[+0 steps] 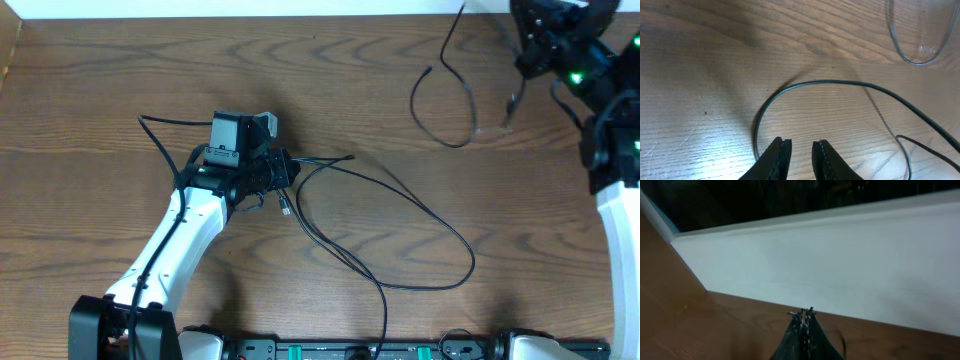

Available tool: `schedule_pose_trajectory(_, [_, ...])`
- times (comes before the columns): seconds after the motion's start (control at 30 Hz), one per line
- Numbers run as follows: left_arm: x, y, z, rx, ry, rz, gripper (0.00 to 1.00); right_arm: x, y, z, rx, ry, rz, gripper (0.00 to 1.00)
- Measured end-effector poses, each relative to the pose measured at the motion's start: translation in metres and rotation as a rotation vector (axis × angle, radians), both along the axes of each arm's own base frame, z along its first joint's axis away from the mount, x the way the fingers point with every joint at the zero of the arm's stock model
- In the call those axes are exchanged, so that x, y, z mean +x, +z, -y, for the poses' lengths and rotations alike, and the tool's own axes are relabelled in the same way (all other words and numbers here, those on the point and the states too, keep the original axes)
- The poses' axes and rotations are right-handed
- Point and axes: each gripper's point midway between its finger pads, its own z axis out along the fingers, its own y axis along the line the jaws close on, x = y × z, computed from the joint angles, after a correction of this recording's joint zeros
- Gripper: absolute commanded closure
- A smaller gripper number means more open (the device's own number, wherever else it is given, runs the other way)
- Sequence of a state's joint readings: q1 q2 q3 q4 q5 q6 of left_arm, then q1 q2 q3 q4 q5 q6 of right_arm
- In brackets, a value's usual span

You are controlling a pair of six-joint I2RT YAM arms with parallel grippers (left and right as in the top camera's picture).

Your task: Untangle cables

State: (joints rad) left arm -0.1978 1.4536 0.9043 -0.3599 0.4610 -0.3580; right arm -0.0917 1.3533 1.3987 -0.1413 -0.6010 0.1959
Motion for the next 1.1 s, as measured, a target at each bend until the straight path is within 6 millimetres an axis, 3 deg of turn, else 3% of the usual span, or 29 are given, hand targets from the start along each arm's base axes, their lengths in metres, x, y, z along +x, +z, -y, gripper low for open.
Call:
schedule_pose_trajectory(0.13, [0.0, 0.0, 0.0, 0.0, 0.0, 0.0, 0.75, 0.0, 0.0, 0.013, -0.018, -0.035, -0.009, 0.99])
schedule_pose_trajectory(0.27, [0.0, 0.0, 0.0, 0.0, 0.0, 0.0, 0.75, 0.026, -0.034, 0.022, -0.066, -0.073, -0.072, 0.99])
schedule_pose_trajectory(0.4, [0.0, 0.0, 0.0, 0.0, 0.0, 0.0, 0.74, 0.065, -0.102, 0.03, -0.103, -0.092, -0.206, 0.97])
schedule_pose_trajectory(0.5, [0.0, 0.0, 0.0, 0.001, 0.0, -0.002, 0.74, 0.086, -0.175, 0.04, -0.119, -0.152, -0.387, 0.8])
schedule_pose_trajectory(0.53, [-0.001, -0.001, 0.0, 0.001, 0.0, -0.004, 0.74, 0.085, -0.198, 0.043, -0.12, -0.175, -0.459, 0.71])
schedule_pose_trajectory(0.6, [-0.002, -0.001, 0.0, 0.002, 0.0, -0.009, 0.74, 0.079, -0.227, 0.049, -0.115, -0.214, -0.57, 0.4])
schedule_pose_trajectory(0.63, [-0.002, -0.001, -0.001, 0.003, 0.0, -0.011, 0.74, 0.071, -0.242, 0.051, -0.11, -0.233, -0.643, 0.3])
schedule_pose_trajectory(0.7, [-0.002, -0.001, 0.0, 0.003, 0.0, -0.011, 0.74, 0.061, -0.254, 0.054, -0.113, -0.256, -0.712, 0.07])
schedule_pose_trajectory(0.73, [-0.002, -0.002, -0.001, 0.003, 0.0, -0.012, 0.74, 0.055, -0.259, 0.056, -0.112, -0.271, -0.753, 0.01])
schedule_pose_trajectory(0.87, [-0.002, -0.002, -0.001, 0.003, 0.0, -0.012, 0.74, 0.032, -0.28, 0.062, -0.137, -0.314, -0.884, 0.01])
schedule_pose_trajectory(1.0, [-0.003, -0.002, -0.001, 0.003, 0.0, -0.013, 0.74, 0.025, -0.29, 0.066, -0.172, -0.325, -0.924, 0.01])
schedule_pose_trajectory(1.1, [-0.003, -0.002, -0.001, 0.004, 0.0, -0.014, 0.74, 0.02, -0.312, 0.067, -0.187, -0.323, -0.988, 0.01])
